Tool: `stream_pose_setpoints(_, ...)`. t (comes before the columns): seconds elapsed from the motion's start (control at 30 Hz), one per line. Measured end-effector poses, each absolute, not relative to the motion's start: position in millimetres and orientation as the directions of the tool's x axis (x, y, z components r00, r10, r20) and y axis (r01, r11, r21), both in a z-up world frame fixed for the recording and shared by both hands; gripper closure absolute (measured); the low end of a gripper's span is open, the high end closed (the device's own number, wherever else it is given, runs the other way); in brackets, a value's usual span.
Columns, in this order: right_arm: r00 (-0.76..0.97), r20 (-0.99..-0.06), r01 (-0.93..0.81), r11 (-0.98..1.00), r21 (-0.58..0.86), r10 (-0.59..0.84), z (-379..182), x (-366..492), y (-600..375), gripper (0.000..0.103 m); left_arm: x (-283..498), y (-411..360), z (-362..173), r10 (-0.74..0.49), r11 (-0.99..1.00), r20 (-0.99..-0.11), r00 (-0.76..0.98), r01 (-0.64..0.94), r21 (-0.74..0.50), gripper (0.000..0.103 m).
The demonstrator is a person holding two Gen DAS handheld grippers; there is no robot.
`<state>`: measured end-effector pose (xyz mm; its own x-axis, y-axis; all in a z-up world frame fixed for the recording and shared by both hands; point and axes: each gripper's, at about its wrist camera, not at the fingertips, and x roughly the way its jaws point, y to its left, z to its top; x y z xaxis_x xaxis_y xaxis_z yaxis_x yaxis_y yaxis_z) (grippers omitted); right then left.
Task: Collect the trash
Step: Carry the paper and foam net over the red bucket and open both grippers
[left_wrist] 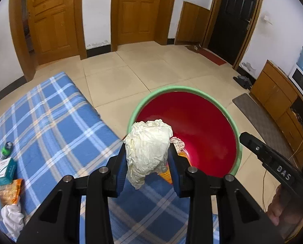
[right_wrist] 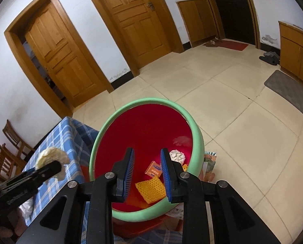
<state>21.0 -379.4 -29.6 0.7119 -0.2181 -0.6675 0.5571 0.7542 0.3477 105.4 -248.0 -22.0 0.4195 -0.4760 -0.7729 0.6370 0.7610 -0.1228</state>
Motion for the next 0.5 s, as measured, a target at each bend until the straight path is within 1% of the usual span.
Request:
stream_pose_setpoints(0.13, 0.712, -0.666, 0.562, 0.749, 0.35, -0.224, -29.5, 18.5, -381.6, 0.075, 108.9, -259.5, -27.7, -0.481, 0.747, -0.785, 0.39, 0.65, -0.135, 0.066)
stream_pose_setpoints(0.27, 0.71, -0.668, 0.57, 0.738, 0.36, -0.223, -31.3, 16.1, -385.7, 0.074, 106.4, -265.2, -29.0, -0.478, 0.745, -0.791, 0.381, 0.653, -0.135, 0.052)
stream_pose_setpoints(0.37, 0.712, -0.666, 0.571, 0.735, 0.366, -0.222, -31.3, 15.0, -386.7, 0.071, 104.4, -264.6, -27.6, -0.475, 0.748, -0.791, 0.386, 0.651, -0.132, 0.048)
stream_pose_setpoints(0.5, 0.717, -0.662, 0.568, 0.733, 0.375, -0.217, -31.1, 13.8, -386.5, 0.063, 102.6, -263.2, -25.9, -0.473, 0.754, -0.789, 0.394, 0.643, -0.131, 0.043)
